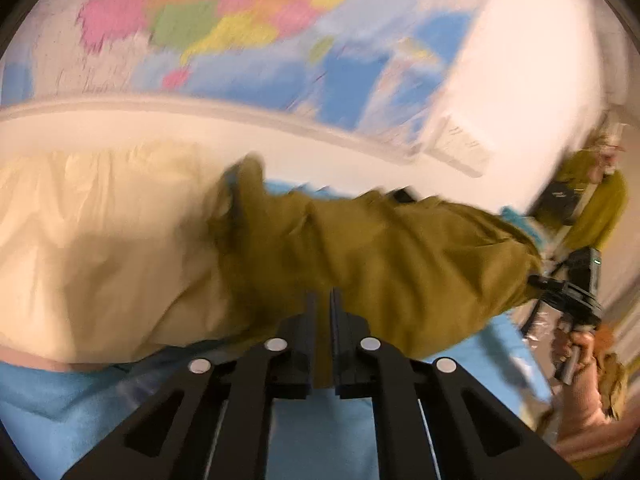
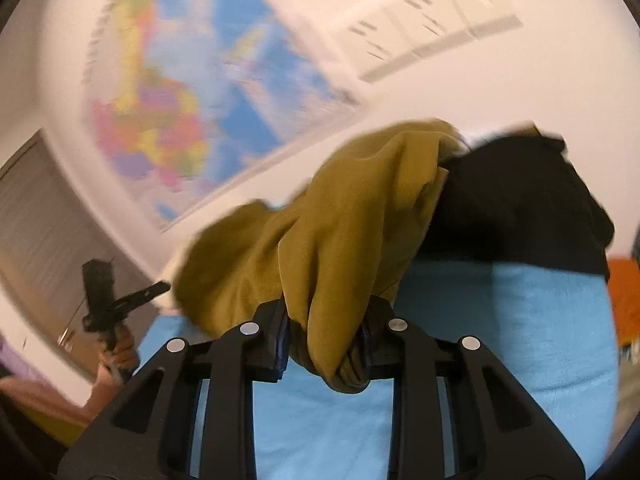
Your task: Fold large clothes
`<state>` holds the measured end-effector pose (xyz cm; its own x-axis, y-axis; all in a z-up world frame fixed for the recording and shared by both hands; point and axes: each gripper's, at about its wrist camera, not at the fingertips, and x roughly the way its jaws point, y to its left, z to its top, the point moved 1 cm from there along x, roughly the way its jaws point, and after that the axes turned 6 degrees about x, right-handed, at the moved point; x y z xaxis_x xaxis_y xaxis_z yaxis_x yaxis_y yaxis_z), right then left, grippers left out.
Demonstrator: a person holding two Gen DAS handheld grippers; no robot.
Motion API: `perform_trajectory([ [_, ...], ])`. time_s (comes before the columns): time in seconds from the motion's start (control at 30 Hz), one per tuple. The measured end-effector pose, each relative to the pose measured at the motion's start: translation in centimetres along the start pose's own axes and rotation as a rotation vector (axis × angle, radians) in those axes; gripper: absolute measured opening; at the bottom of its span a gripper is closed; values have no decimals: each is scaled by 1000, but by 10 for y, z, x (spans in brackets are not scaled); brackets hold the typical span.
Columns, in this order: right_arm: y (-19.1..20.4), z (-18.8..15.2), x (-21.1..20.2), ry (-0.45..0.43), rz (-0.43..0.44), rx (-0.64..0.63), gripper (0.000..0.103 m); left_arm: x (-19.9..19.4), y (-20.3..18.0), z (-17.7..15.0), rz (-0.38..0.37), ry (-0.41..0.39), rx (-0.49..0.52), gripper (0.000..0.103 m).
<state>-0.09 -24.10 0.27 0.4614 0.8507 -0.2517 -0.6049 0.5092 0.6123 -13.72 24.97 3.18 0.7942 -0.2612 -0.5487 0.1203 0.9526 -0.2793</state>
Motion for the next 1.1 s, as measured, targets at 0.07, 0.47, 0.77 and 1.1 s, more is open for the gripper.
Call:
perform_trajectory([
  [0.07, 18, -5, -15, 11, 31, -37, 26, -16, -10, -4, 9, -20, 31, 7],
  [0.47, -60, -65, 0, 68, -211, 148, 56, 61, 41, -48, 168, 192, -26, 83],
  [0.77, -72, -63, 11, 41, -97, 216, 28, 77, 27, -35, 67, 176, -62, 26],
  [1.1, -30, -65, -82, 21, -34, 135, 30, -7, -24, -72, -163, 192, -42, 25],
])
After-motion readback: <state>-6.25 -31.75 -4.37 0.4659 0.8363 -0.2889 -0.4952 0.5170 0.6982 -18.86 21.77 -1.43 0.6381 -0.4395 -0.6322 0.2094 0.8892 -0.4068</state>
